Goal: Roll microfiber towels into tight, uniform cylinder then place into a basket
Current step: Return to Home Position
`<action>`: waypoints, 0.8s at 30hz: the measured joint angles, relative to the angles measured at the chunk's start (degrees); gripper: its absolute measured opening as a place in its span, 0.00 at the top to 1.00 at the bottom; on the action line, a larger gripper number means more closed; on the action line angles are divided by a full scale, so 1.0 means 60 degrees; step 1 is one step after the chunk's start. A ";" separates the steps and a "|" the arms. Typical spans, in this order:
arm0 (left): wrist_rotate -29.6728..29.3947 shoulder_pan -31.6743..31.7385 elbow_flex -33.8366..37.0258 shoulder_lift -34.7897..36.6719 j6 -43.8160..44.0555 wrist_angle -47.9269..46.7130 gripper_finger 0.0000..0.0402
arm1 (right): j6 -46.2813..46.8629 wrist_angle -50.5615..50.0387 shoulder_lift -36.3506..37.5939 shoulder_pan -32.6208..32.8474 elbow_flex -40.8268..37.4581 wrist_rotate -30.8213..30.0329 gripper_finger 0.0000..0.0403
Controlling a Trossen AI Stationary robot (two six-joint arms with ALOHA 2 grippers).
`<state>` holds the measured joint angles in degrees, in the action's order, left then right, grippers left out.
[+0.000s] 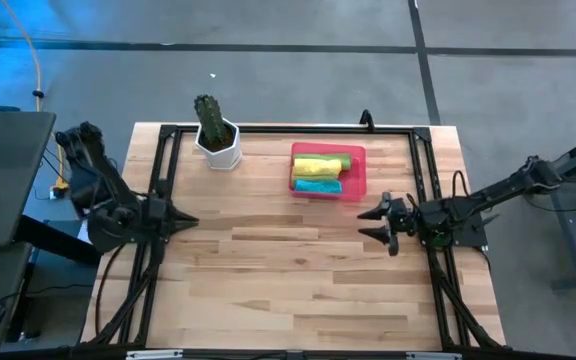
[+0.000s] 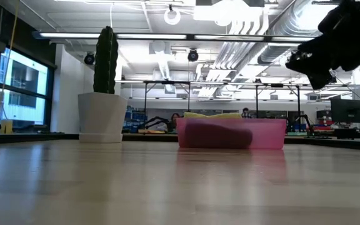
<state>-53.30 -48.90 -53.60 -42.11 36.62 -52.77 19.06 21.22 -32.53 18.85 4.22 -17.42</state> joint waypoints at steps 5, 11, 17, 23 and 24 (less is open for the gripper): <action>0.0010 0.0029 0.2319 0.0875 -0.1091 0.3357 0.92 | 0.0062 0.0466 0.0065 0.0004 -0.0612 -0.0679 0.49; 0.0491 0.0497 0.4316 0.1625 -0.2310 0.6441 0.92 | 0.0047 0.0392 0.0066 0.0004 -0.0603 -0.0826 0.49; 0.1938 0.1373 0.5805 0.1960 -0.3285 0.9048 0.92 | 0.0027 0.0366 0.0066 0.0004 -0.0603 -0.0770 0.49; 0.3350 0.2545 0.6924 0.2000 -0.4053 1.0966 0.92 | 0.0018 0.0363 0.0066 0.0004 -0.0603 -0.0767 0.49; 0.3647 0.2787 0.7104 0.2004 -0.4125 1.1295 0.92 | 0.0024 0.0362 0.0063 0.0004 -0.0603 -0.0767 0.49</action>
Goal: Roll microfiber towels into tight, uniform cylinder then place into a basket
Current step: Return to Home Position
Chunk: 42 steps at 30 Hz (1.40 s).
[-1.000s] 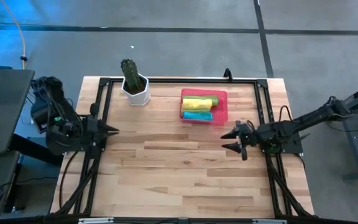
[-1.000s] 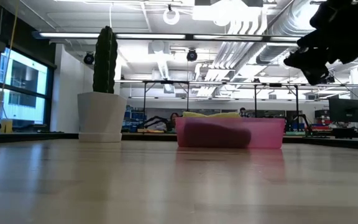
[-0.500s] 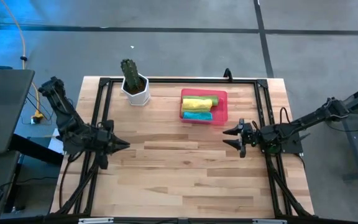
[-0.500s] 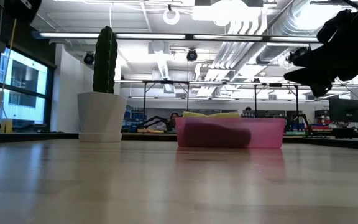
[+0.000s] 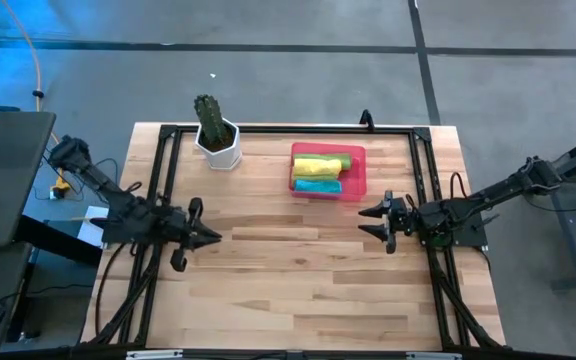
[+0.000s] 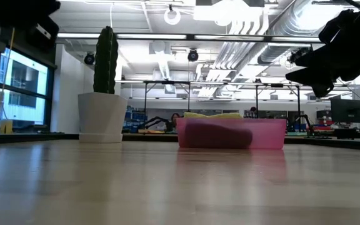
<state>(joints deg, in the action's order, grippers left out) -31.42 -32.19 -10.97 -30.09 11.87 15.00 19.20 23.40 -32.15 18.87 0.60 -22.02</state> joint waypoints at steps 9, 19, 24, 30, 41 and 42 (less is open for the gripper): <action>0.2307 0.2307 0.1564 0.0000 0.0063 0.2278 0.92 | -0.0031 -0.0076 -0.0005 0.0000 0.0004 0.0007 0.49; 0.3747 0.4817 0.1721 0.0000 -0.0440 0.2470 0.92 | -0.0033 -0.0578 -0.0005 0.0000 0.0004 0.0022 0.49; 0.3658 0.6045 0.1721 0.0000 -0.0763 0.2464 0.92 | -0.0033 -0.0832 -0.0005 0.0000 0.0004 0.0025 0.49; 0.3142 0.7220 0.1718 0.0000 -0.1118 0.2398 0.92 | -0.0033 -0.0940 -0.0001 0.0000 0.0004 0.0023 0.49; 0.0723 0.7934 0.1718 -0.0023 -0.0189 0.1531 0.92 | -0.0033 -0.0940 -0.0001 0.0000 0.0007 0.0025 0.49; 0.0717 0.7931 0.1715 -0.0029 -0.0144 0.1369 0.92 | -0.0033 -0.0940 -0.0005 -0.0001 0.0007 0.0025 0.49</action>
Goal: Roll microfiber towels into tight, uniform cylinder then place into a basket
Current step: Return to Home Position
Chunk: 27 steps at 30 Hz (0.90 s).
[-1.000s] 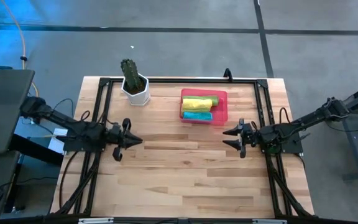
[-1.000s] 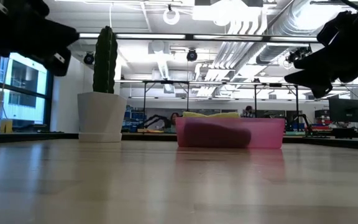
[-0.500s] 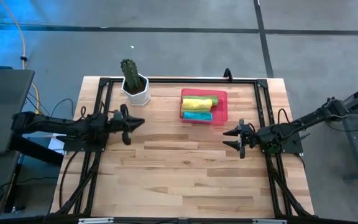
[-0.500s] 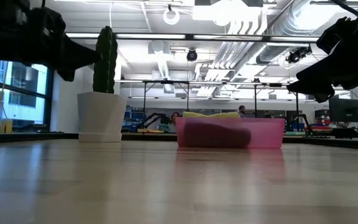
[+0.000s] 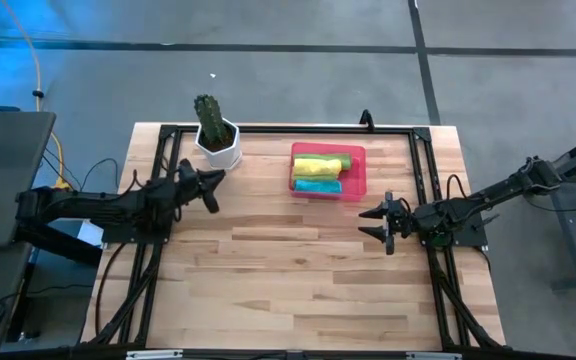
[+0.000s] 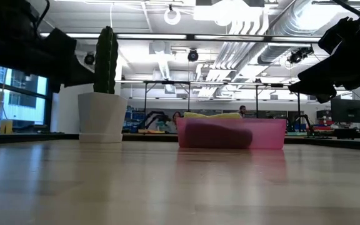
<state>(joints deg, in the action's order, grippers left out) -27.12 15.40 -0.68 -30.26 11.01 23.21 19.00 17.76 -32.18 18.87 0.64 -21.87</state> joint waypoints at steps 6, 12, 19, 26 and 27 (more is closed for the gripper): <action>0.0551 -0.0033 -0.0001 -0.0007 0.0863 -0.0629 0.92 | 0.0000 0.0000 0.0000 0.0000 0.0000 0.0000 0.49; 0.0586 -0.0033 -0.0001 -0.0007 0.0889 -0.0694 0.92 | 0.0002 -0.0478 0.0670 -0.0007 0.0007 0.0188 0.49; 0.0598 0.0026 -0.0009 0.0689 0.0889 -0.0839 0.92 | 0.0000 -0.1598 0.2519 -0.0526 -0.0004 0.0255 0.49; 0.0672 0.0483 -0.0009 0.2037 0.0889 -0.0916 0.92 | 0.0000 -0.1907 0.3644 -0.1773 -0.0011 0.0253 0.49; 0.0668 0.0558 -0.0009 0.2200 0.0889 -0.0909 0.92 | 0.0000 -0.1930 0.3745 -0.1969 -0.0011 0.0251 0.49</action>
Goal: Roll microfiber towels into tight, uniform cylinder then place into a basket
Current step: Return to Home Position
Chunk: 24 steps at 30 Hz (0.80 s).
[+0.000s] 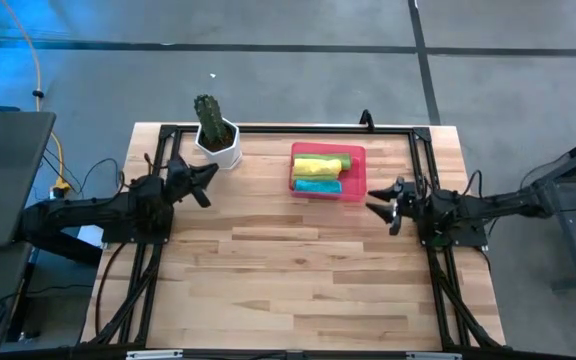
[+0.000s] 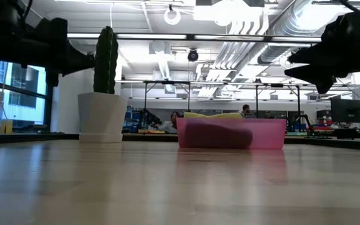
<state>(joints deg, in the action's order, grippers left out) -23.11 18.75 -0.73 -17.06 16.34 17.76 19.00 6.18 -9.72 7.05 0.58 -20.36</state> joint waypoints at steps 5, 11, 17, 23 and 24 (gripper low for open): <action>0.0000 0.0308 0.0000 0.0679 0.0000 -0.0005 0.92 | 0.0000 -0.0003 0.0470 -0.0962 -0.0001 0.0000 0.49; 0.0000 0.0338 0.0000 0.1098 0.0000 -0.0004 0.92 | 0.0000 -0.0004 0.0972 -0.2030 -0.0004 0.0000 0.49; 0.0000 0.0338 0.0000 0.1144 0.0000 -0.0007 0.92 | 0.0000 -0.0013 0.1261 -0.2976 -0.0007 -0.0004 0.49; 0.0000 0.0338 0.0000 0.1144 0.0000 -0.0007 0.92 | 0.0000 -0.0101 0.1268 -0.3430 -0.0011 -0.0004 0.49; 0.0000 0.0338 0.0000 0.1144 0.0000 -0.0007 0.92 | 0.0000 -0.0151 0.1268 -0.3457 -0.0011 -0.0004 0.49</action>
<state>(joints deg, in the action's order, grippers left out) -23.11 20.78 -0.73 -10.20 16.34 17.72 19.00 5.27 -2.11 -13.69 0.51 -20.38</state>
